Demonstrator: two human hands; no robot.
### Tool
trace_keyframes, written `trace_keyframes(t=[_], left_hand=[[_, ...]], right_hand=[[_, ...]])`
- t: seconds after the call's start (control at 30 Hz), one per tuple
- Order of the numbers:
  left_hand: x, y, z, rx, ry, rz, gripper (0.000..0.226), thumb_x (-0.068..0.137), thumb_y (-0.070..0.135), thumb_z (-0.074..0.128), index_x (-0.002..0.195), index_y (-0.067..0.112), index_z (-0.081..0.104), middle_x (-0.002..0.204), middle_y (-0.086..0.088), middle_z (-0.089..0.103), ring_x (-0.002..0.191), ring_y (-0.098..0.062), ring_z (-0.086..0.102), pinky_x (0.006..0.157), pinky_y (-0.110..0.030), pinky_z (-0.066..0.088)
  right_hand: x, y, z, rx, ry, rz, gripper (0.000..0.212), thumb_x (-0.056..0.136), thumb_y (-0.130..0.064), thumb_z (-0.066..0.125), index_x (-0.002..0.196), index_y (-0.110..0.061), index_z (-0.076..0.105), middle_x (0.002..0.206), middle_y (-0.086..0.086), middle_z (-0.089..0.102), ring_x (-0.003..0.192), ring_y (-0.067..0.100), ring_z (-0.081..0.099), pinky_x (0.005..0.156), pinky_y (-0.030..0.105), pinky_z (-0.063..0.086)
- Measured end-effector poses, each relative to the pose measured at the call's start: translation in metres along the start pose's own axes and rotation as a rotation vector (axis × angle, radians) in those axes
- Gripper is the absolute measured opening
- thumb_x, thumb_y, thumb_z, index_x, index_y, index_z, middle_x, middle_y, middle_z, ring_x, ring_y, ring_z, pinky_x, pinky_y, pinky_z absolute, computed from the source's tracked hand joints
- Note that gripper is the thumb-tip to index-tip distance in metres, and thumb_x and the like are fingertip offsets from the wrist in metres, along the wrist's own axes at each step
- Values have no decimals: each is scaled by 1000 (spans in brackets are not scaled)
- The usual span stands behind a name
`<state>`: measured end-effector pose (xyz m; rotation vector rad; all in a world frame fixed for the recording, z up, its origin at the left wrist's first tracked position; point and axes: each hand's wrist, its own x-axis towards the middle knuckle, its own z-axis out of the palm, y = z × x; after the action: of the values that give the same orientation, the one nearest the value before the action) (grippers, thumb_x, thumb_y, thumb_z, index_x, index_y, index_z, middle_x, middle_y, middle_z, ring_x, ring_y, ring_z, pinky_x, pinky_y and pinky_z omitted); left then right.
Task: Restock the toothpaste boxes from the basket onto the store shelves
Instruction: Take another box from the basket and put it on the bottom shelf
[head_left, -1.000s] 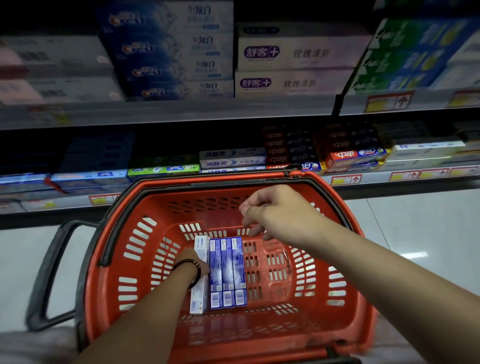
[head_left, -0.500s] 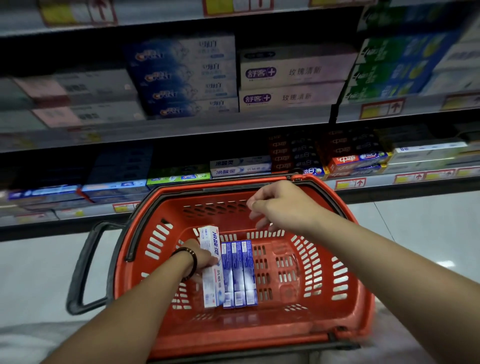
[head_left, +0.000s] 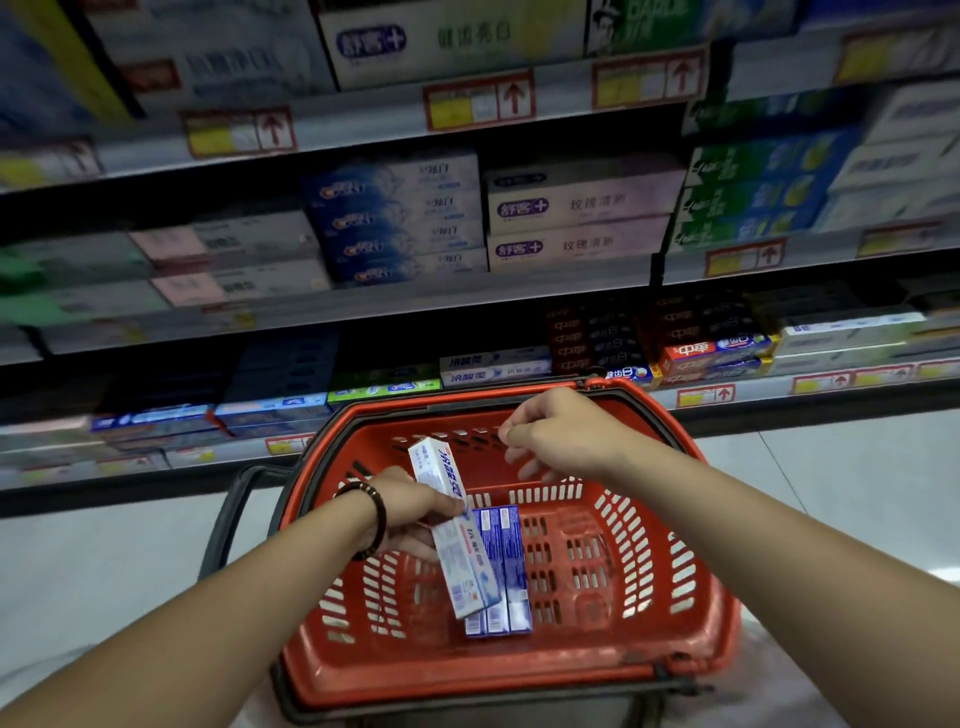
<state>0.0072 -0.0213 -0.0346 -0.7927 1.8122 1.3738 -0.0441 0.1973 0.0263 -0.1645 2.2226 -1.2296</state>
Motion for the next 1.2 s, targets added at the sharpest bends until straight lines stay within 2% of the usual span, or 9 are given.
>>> trace_keyframes(t=[0.3,0.47,0.63,0.73,0.83,0.93,1.07,1.13,1.2], left_hand=[[-50,31,-1,-187,26,190,36,91,4,77,123,0,62,106,-22,77,90,-39,78,77,-50,65],[-52,38,-6,-314,22,237,39,91,12,77,126,1,62,104,-20,78,92,-36,78,70,-42,65],[-49,49,-10,-461,57,298,43,88,12,81,125,1,61,102,-19,78,90,-36,78,65,-39,65],[-49,55,-11,-512,48,321,48,86,11,83,127,2,59,105,-20,78,92,-39,77,69,-43,65],[-49,57,-12,-530,39,323,49,85,10,83,127,1,60,108,-21,77,93,-41,77,74,-47,65],[-52,62,-15,-524,11,304,50,85,18,83,128,2,62,117,-23,74,93,-41,77,72,-46,65],[-57,69,-31,-554,25,251,62,84,38,83,131,5,60,143,-28,54,90,-50,75,68,-51,64],[-59,71,-41,-575,69,269,59,87,41,80,128,3,62,137,-29,59,89,-47,76,68,-51,65],[-59,71,-49,-592,120,301,49,92,40,75,119,1,66,120,-25,71,88,-41,77,75,-51,65]], right_hand=[[-11,-6,0,16,-32,52,20,103,-33,68,112,-15,71,104,5,77,93,25,78,71,35,58],[-15,-8,-3,-18,-175,103,38,93,-42,79,117,-15,69,115,10,77,92,23,76,70,35,52],[-16,-7,-5,-1,-274,110,35,89,-21,86,117,-11,68,100,13,81,83,23,71,70,36,52],[-13,-5,-9,20,-235,85,33,88,-12,85,116,-9,68,103,18,80,84,26,73,77,43,57],[-9,-5,-12,34,-184,62,29,87,-9,86,112,-7,71,98,16,81,81,23,74,82,42,60],[-6,-4,-14,50,-162,55,29,86,-7,87,111,-5,72,90,10,81,80,21,75,75,33,60],[-2,-3,-20,65,-139,61,28,85,-2,86,109,-5,73,87,9,80,76,20,76,67,27,61],[1,-2,-23,67,-118,56,28,84,-1,86,108,-5,73,88,12,80,74,19,76,64,27,59],[4,0,-25,52,-100,44,29,82,-1,87,107,-6,74,88,12,81,75,19,76,66,28,58]])
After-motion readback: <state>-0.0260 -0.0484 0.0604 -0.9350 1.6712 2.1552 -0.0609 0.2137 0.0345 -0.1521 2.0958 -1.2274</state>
